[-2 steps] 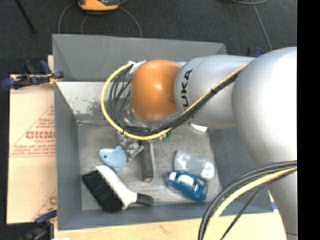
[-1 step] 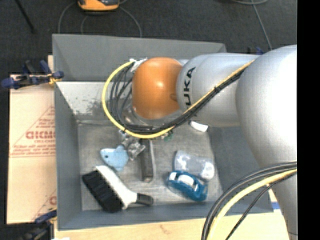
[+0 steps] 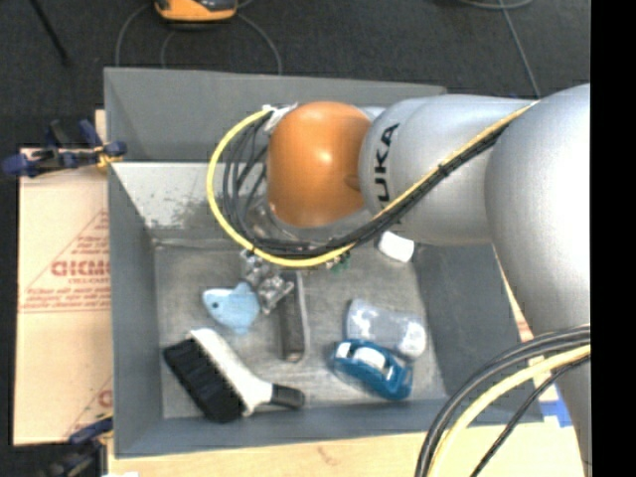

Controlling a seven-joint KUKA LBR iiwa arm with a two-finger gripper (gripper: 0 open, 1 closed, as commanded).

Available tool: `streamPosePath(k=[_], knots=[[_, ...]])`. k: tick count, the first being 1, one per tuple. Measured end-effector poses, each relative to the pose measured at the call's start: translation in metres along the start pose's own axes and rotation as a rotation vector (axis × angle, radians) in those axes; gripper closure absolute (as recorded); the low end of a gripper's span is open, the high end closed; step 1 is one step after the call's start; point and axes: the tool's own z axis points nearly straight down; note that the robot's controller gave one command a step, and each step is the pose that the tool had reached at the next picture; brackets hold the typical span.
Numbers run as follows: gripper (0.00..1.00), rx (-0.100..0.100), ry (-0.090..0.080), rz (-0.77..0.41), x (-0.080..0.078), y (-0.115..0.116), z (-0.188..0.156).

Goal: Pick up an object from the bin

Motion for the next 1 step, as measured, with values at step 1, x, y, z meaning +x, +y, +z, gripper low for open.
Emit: streamPosePath(k=[1], knots=[[1.00, 0.004, -0.005, 0.001, -0.0011, -0.0012, -0.0223]])
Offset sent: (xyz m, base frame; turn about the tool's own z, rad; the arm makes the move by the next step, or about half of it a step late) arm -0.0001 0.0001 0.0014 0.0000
